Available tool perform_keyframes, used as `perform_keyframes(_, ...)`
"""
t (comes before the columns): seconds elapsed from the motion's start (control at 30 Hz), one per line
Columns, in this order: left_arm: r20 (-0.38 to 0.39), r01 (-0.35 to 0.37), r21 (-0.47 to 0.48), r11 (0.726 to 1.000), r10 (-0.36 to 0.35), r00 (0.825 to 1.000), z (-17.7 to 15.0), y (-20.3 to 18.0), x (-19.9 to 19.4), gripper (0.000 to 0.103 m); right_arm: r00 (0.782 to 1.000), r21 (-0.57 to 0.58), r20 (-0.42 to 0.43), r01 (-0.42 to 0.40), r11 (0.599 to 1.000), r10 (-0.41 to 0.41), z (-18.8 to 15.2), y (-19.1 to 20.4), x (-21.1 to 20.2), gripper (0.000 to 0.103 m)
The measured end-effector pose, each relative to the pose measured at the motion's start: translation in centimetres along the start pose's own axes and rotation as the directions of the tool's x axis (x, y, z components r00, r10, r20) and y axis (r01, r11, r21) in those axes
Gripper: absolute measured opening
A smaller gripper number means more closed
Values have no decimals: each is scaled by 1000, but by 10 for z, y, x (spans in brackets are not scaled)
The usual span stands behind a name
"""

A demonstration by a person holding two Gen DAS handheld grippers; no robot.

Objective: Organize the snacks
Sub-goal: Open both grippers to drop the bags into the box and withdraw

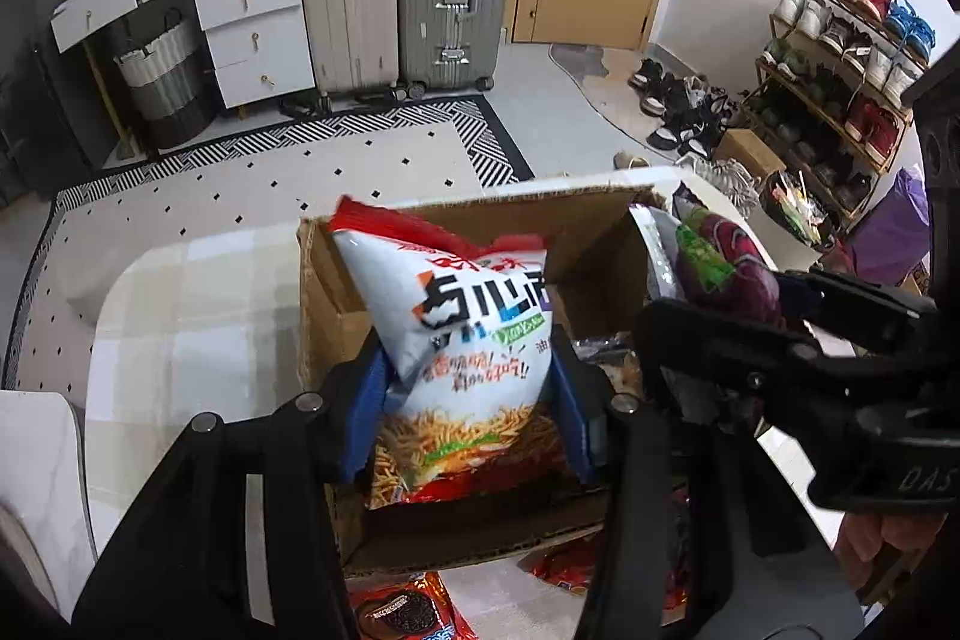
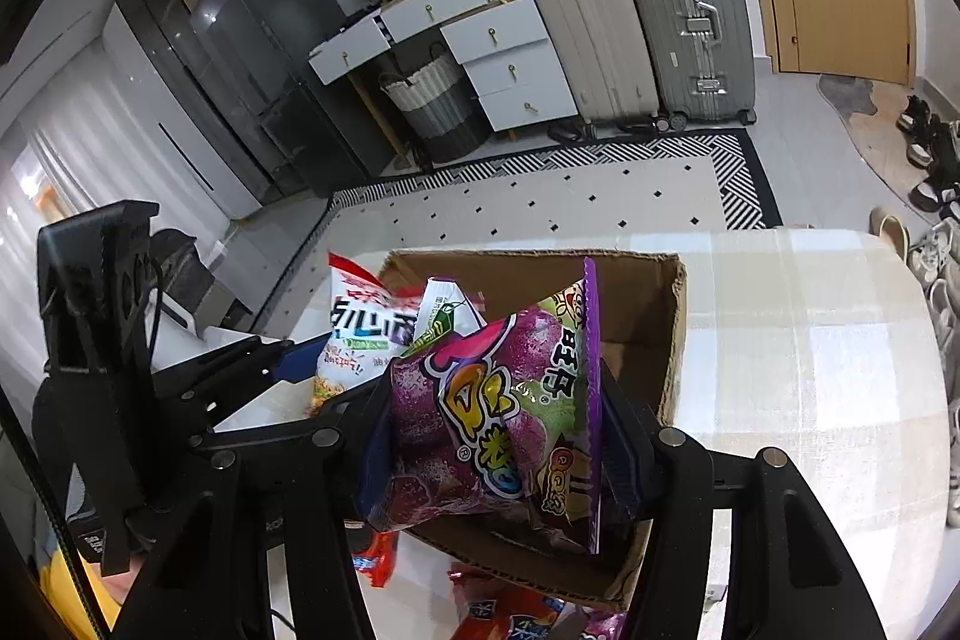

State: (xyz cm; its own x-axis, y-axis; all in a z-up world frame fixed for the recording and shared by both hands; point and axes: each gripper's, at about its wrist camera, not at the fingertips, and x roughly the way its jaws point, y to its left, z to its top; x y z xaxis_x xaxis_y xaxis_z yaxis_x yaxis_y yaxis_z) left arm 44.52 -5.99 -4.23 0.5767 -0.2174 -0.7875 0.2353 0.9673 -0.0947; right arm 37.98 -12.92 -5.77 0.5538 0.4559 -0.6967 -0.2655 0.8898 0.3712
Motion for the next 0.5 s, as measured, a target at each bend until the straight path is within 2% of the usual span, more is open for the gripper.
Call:
perform_keyframes(0.23, 6, -11, -8, 1000, 11, 1000, -12, 7, -1, 47, 1000, 8, -13, 8, 1000, -8, 1, 0, 9, 58)
perform_keyframes(0.3, 20, -13, 2, 1000, 13, 1000, -15, 7, -4, 55, 1000, 10, -11, 8, 1000, -8, 2, 0, 10, 58)
perform_keyframes(0.37, 36, -45, 10, 999, 45, 998, -17, 10, -9, 63, 1000, 15, -10, 7, 1000, -7, 3, 1, 10, 58)
perform_keyframes(0.5, 55, -69, 15, 997, 68, 996, -21, 14, -18, 65, 1000, 16, -4, 8, 1000, -7, 2, 3, 7, 58)
